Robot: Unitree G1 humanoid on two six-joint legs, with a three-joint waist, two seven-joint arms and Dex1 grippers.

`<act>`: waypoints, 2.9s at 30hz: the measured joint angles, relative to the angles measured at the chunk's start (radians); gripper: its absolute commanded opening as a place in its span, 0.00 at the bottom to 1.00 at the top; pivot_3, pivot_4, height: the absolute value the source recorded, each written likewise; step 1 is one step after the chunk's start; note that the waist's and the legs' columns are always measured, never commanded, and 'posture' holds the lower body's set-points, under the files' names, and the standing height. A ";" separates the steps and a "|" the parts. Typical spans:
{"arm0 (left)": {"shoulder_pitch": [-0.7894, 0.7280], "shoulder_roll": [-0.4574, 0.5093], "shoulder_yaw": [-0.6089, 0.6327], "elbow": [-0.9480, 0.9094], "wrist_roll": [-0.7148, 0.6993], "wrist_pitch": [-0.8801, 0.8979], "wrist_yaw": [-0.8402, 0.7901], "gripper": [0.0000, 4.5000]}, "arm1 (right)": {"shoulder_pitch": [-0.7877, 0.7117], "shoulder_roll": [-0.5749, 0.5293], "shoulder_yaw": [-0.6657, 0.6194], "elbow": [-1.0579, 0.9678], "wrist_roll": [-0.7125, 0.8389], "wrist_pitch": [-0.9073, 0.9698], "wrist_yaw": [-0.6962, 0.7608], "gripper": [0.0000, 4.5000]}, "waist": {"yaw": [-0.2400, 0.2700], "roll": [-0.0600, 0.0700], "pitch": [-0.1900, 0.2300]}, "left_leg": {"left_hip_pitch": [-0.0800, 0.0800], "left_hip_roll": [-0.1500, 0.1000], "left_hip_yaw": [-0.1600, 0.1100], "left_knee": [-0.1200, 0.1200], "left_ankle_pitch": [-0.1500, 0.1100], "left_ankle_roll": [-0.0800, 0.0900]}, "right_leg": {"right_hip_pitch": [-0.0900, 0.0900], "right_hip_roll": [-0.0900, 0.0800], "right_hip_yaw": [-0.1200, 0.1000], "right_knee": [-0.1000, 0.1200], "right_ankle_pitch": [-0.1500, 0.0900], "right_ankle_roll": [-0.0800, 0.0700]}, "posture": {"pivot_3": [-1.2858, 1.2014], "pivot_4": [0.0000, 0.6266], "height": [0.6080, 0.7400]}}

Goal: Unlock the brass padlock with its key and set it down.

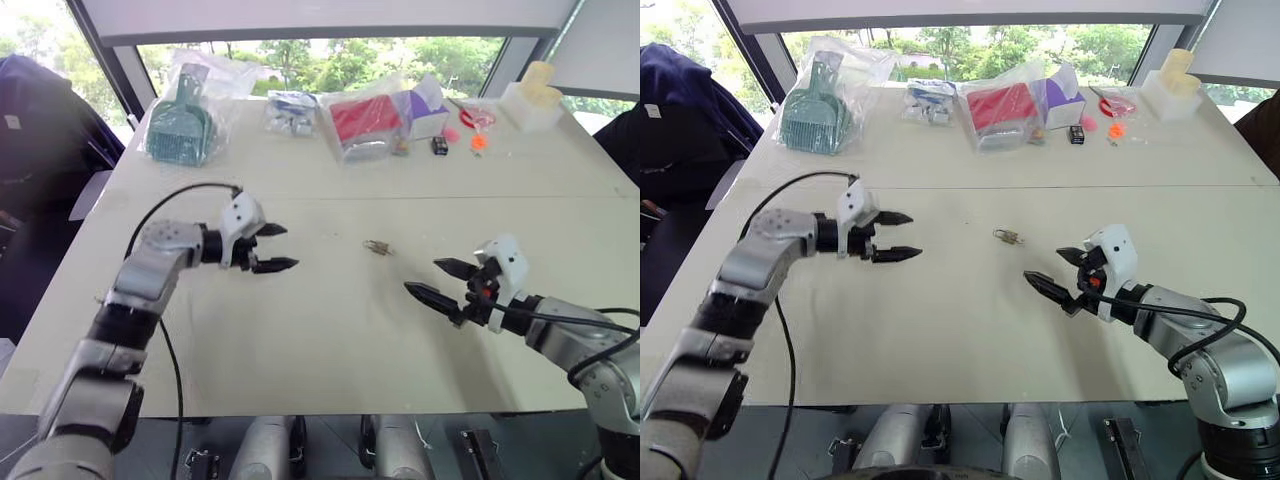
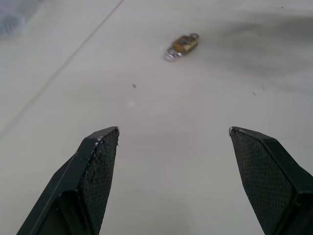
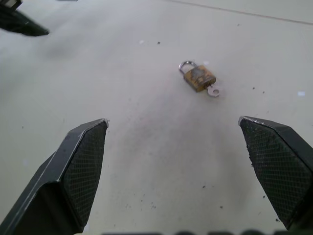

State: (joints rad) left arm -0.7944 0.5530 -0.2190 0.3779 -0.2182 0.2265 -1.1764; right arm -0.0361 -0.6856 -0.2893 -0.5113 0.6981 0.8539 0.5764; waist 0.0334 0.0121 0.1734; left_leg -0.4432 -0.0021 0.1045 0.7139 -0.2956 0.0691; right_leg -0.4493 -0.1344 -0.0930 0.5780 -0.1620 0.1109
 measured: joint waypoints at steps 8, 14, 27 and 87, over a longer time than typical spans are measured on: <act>-0.359 -0.280 -0.087 0.560 0.154 -0.324 -0.106 0.84 | 0.069 0.047 -0.057 -0.071 0.034 0.015 -0.090 0.99 | 0.006 -0.001 0.001 | -0.001 -0.001 0.001 0.001 -0.002 0.003 | 0.000 0.000 0.000 0.000 0.000 0.000 | 0.52 0.24 0.96; -0.481 -0.463 -0.097 0.859 0.260 -0.448 -0.031 0.84 | 0.130 0.112 -0.073 -0.142 0.034 0.012 -0.176 0.99 | 0.002 -0.003 0.001 | -0.001 0.000 0.001 0.001 -0.002 0.004 | 0.000 0.000 0.000 0.000 0.000 0.001 | 0.52 0.24 0.96; -0.504 -0.556 -0.100 1.000 0.458 -0.400 0.224 0.84 | 0.332 0.274 -0.058 -0.360 0.031 -0.025 -0.362 0.99 | 0.009 -0.003 0.001 | -0.001 0.000 0.000 0.002 -0.002 0.005 | 0.001 -0.001 0.000 0.000 0.000 0.001 | 0.52 0.24 0.96; -0.190 -0.379 0.152 0.376 0.228 -0.449 -0.100 0.17 | -0.156 0.519 -0.041 -0.037 0.505 -0.126 -0.654 1.00 | -0.023 -0.009 -0.007 | -0.002 0.001 0.001 -0.001 -0.001 0.002 | -0.002 -0.001 0.000 0.002 0.002 0.002 | 0.52 0.24 0.96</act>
State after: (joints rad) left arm -0.9840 0.1738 -0.0670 0.7544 0.0102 -0.2222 -1.2768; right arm -0.1918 -0.1662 -0.3305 -0.5485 1.2026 0.7276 -0.0775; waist 0.0100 0.0029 0.1661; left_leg -0.4448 -0.0014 0.1054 0.7131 -0.2963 0.0709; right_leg -0.4517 -0.1353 -0.0928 0.5805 -0.1599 0.1133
